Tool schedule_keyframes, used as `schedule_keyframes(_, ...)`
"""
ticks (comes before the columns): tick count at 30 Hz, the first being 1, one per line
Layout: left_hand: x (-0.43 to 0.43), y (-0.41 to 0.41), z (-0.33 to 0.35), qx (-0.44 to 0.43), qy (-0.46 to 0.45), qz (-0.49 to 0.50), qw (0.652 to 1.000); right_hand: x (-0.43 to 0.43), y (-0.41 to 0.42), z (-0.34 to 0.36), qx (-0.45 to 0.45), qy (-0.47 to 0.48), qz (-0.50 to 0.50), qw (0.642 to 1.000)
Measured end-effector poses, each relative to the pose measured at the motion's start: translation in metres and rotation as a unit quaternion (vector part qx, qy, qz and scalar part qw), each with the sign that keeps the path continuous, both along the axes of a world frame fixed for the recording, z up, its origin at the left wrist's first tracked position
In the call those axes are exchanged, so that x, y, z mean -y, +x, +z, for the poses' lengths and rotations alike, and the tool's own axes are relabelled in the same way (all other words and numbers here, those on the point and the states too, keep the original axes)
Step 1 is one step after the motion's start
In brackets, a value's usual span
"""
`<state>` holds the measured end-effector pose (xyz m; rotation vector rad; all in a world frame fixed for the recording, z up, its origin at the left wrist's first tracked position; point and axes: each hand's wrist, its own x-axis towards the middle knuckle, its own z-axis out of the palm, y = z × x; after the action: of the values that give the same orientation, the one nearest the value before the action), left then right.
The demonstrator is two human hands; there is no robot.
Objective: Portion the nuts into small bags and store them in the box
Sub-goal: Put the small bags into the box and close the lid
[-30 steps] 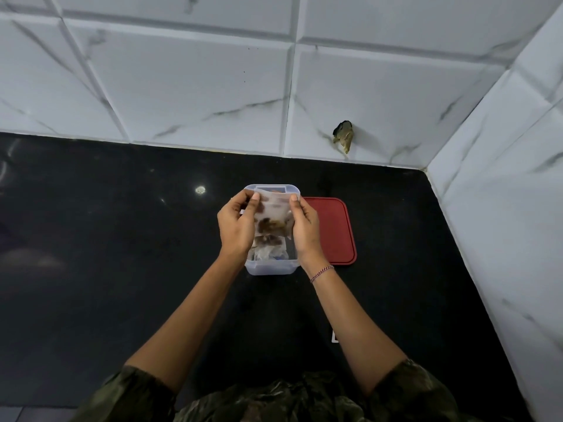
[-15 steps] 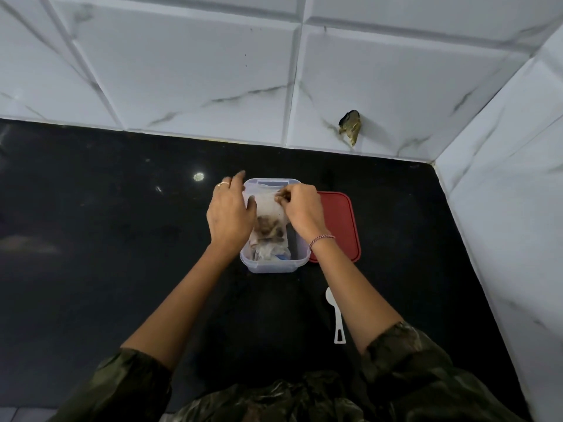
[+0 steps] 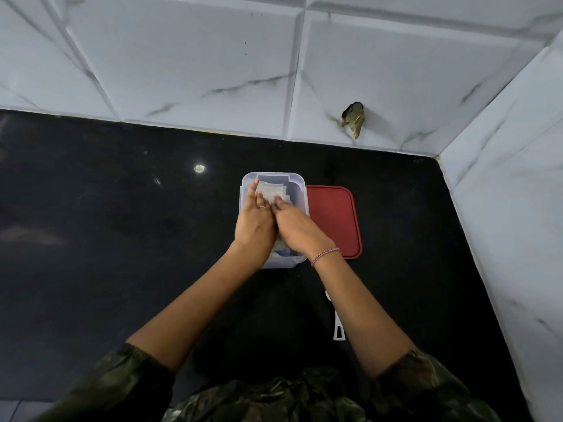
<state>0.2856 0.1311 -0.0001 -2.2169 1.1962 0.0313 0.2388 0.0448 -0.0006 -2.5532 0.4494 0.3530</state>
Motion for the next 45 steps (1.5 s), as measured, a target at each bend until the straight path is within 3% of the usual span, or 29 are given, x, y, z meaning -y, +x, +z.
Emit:
schedule_keyframes(3, 0.0, 0.002, -0.003, 0.01, 0.05, -0.018, 0.999, -0.003, 0.003, -0.003, -0.034, -0.033, 0.019, 0.999)
schedule_keyframes(8, 0.002, 0.013, -0.013, -0.098, 0.008, 0.024, 0.995, -0.003, 0.007, -0.006, -0.087, -0.031, 0.025, 0.995)
schedule_keyframes(14, 0.007, 0.019, -0.018, -0.162, -0.029, 0.048, 0.985, 0.002, 0.014, -0.005, -0.109, -0.032, 0.024, 0.993)
schedule_keyframes(33, -0.025, -0.001, -0.009, -0.109, -0.036, 0.022, 0.993, -0.033, -0.015, -0.008, -0.077, -0.02, -0.001, 0.997)
schedule_keyframes(45, -0.045, -0.002, -0.007, -0.139, -0.092, -0.021, 0.986, -0.061, -0.021, -0.012, -0.019, 0.076, -0.121, 0.99)
